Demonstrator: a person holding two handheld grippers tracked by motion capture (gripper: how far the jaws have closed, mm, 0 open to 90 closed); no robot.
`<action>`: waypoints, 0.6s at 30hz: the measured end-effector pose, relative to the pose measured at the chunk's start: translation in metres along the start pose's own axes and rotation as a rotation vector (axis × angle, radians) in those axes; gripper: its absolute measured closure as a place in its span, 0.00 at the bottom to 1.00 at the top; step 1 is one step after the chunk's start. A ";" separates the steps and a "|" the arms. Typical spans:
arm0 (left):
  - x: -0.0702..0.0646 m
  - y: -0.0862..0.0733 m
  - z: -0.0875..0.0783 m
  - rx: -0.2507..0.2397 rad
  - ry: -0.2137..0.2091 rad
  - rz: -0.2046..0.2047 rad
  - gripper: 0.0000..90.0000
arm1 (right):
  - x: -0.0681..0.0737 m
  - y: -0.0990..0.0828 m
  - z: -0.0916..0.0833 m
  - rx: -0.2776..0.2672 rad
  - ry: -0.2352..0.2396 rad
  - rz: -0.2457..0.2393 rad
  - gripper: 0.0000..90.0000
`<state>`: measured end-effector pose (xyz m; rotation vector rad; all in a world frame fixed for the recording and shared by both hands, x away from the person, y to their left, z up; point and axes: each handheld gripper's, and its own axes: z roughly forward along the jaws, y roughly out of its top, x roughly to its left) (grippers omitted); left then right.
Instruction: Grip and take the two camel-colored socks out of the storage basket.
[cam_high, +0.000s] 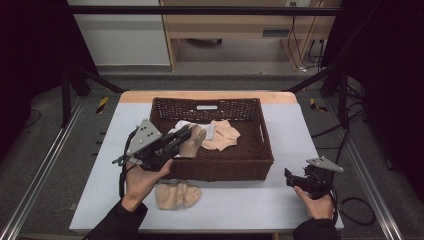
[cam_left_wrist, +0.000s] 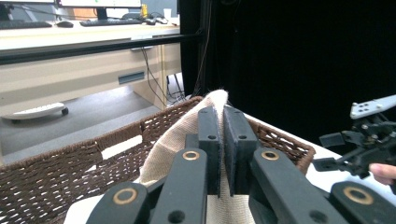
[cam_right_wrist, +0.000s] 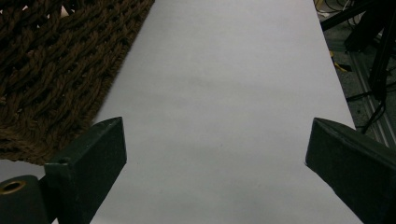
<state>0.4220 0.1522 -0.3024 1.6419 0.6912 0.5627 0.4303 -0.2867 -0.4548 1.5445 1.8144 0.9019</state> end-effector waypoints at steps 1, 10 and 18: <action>-0.002 -0.002 -0.009 -0.004 -0.006 0.006 0.95 | 0.000 0.000 -0.001 -0.006 -0.002 -0.001 0.06; -0.010 -0.018 -0.043 -0.002 -0.020 0.026 0.95 | 0.001 0.000 -0.002 -0.009 -0.001 -0.009 0.06; -0.017 -0.044 -0.055 0.044 -0.032 0.011 0.95 | 0.003 0.000 -0.003 -0.006 0.010 -0.010 0.07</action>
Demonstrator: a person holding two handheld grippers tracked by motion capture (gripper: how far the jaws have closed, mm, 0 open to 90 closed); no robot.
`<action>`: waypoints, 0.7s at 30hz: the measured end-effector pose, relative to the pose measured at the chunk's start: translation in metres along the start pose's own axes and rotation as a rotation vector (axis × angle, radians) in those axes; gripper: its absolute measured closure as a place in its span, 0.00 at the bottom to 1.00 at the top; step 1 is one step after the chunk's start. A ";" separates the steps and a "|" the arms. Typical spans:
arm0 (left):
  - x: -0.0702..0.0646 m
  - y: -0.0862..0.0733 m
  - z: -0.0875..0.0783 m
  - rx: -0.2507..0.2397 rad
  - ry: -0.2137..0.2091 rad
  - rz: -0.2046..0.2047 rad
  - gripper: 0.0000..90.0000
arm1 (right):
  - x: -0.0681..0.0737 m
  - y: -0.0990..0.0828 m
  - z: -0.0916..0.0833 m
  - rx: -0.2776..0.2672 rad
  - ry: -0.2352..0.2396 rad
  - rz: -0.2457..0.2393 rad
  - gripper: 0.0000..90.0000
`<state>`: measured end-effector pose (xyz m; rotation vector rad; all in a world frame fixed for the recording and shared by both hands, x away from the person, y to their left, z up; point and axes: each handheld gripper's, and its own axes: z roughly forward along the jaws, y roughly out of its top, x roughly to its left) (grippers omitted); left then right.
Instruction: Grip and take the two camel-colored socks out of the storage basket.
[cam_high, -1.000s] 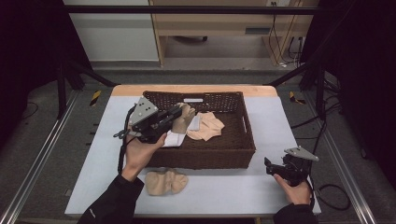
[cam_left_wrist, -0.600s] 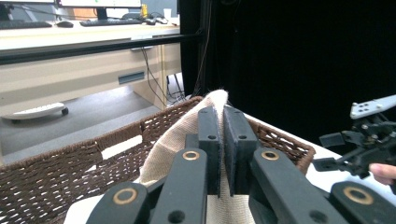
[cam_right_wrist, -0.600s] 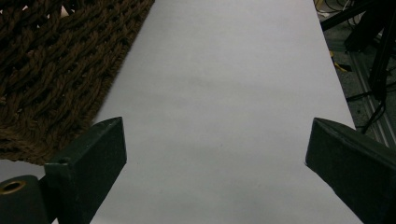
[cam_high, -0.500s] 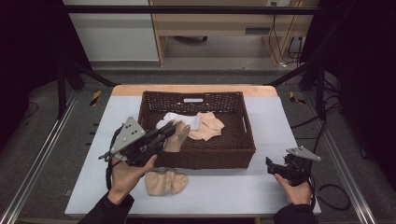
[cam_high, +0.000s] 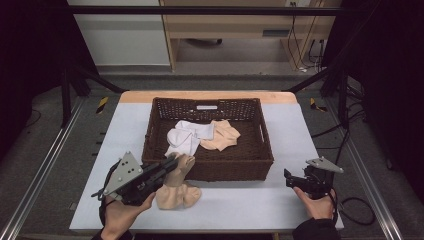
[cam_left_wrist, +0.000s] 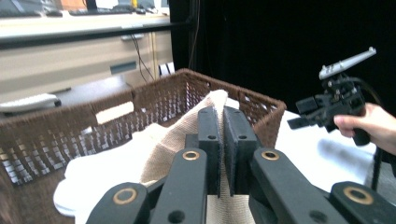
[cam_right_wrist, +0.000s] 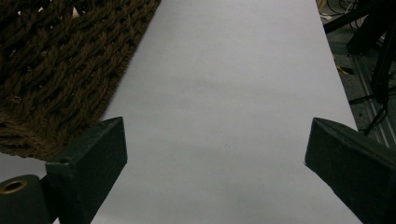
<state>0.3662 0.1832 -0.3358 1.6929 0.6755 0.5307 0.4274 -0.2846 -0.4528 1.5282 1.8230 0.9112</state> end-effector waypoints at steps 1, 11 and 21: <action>-0.002 -0.007 -0.001 0.012 -0.006 -0.012 0.95 | 0.000 0.000 -0.001 -0.004 -0.003 -0.001 0.07; -0.004 -0.052 0.001 0.111 -0.020 -0.075 0.95 | 0.000 -0.001 -0.001 0.006 0.001 0.000 0.07; 0.002 -0.090 0.026 0.238 0.005 -0.091 0.94 | 0.002 -0.002 0.002 0.022 0.011 -0.012 0.07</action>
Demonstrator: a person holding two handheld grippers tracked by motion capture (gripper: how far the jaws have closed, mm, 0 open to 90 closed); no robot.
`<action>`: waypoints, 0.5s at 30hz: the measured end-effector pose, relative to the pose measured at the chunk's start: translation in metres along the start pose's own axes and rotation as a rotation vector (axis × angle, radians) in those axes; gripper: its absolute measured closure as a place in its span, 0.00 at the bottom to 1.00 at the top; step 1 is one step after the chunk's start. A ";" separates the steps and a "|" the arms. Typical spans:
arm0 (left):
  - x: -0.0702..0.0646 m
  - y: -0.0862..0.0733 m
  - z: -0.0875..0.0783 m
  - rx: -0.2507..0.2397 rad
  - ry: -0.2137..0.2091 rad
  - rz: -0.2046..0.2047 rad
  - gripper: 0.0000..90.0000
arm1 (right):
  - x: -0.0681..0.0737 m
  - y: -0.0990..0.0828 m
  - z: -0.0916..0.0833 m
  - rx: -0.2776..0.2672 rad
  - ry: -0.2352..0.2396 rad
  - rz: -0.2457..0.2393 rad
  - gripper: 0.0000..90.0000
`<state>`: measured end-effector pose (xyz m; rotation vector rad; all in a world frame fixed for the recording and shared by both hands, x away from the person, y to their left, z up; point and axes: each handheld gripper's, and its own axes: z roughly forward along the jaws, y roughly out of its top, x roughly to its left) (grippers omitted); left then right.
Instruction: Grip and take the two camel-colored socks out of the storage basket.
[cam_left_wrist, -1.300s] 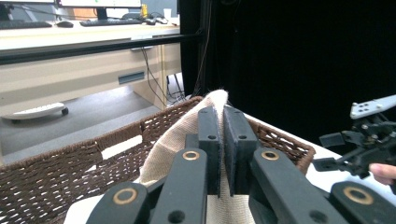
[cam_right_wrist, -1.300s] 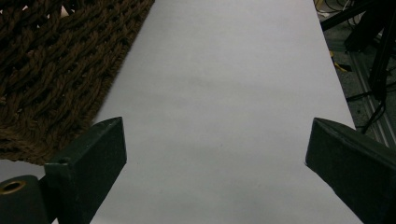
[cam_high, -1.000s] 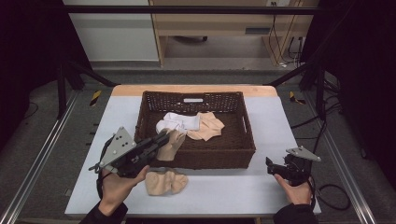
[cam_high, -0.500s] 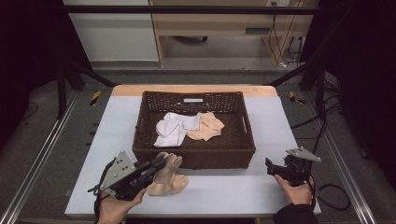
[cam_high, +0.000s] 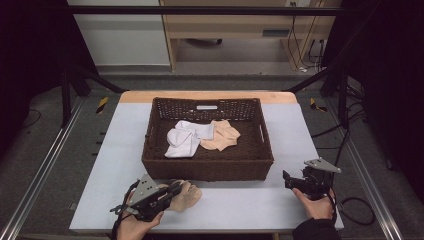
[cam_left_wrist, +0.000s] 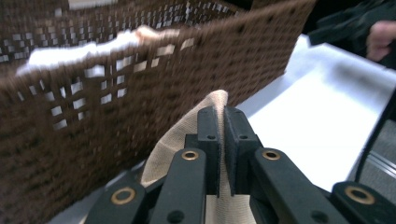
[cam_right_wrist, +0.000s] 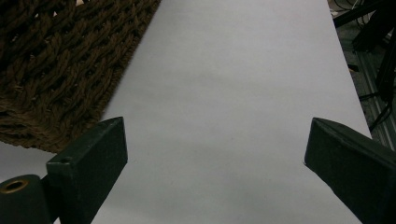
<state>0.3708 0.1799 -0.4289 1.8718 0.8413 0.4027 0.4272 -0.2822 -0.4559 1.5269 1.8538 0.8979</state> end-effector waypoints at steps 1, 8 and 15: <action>0.002 -0.003 0.003 0.012 0.006 0.000 0.93 | 0.000 -0.001 0.002 0.007 0.003 0.000 0.06; 0.012 -0.014 0.017 0.056 0.035 -0.021 0.84 | 0.005 -0.002 0.006 0.032 0.010 -0.022 0.07; 0.016 -0.017 0.017 0.053 0.057 -0.028 0.58 | 0.007 -0.002 0.009 0.047 0.011 -0.037 0.07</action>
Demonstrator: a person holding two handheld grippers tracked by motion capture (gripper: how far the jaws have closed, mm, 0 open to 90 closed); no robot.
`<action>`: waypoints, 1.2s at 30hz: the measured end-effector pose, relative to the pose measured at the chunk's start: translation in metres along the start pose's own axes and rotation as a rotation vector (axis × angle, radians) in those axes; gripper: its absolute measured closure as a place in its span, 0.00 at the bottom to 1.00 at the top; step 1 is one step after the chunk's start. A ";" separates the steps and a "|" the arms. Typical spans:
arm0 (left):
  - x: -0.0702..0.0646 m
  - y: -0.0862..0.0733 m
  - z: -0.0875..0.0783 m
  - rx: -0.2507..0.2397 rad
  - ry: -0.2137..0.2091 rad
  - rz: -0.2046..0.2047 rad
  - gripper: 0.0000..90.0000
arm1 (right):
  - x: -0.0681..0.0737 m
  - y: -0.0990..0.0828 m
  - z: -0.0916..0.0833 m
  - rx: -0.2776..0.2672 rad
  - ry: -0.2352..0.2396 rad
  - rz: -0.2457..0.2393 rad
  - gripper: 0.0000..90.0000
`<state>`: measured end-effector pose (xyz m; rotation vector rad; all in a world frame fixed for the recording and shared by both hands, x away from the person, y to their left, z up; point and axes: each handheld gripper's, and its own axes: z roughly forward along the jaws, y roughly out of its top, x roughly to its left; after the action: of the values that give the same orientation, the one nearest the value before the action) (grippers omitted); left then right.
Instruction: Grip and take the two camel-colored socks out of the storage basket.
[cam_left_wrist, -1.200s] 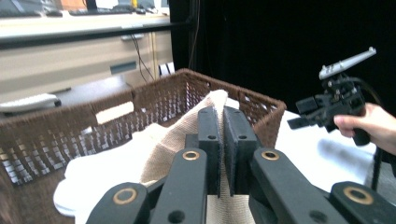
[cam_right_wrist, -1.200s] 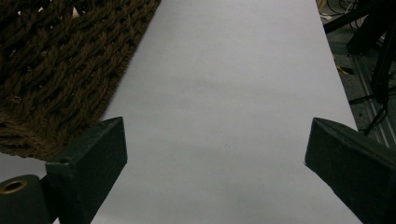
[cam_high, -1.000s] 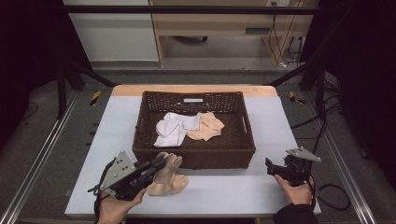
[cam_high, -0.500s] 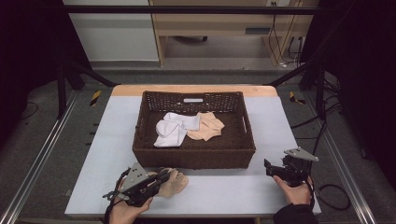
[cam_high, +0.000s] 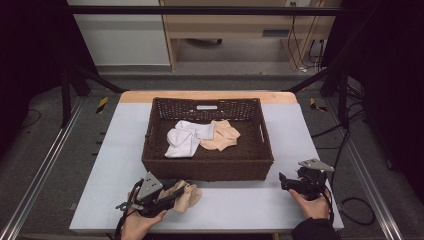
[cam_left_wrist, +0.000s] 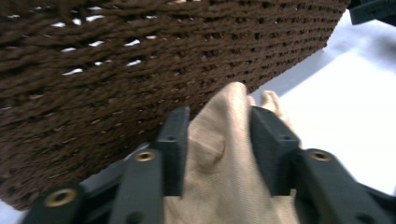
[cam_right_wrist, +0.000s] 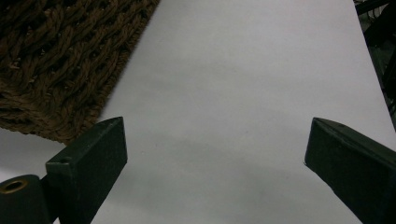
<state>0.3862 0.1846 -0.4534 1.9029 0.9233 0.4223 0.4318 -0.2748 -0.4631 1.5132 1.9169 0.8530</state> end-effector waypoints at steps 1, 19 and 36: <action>0.001 0.000 -0.001 -0.008 0.002 -0.004 0.54 | -0.001 0.000 0.000 -0.002 -0.003 -0.001 0.07; 0.057 -0.006 -0.050 -0.078 0.162 -0.081 0.43 | -0.006 -0.001 -0.003 -0.010 -0.009 0.028 0.06; 0.125 -0.029 -0.069 -0.023 0.342 -0.092 0.43 | -0.009 -0.001 -0.003 -0.009 -0.011 0.036 0.06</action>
<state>0.4122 0.3277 -0.4553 1.7891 1.2175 0.7144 0.4303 -0.2839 -0.4617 1.5480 1.8808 0.8655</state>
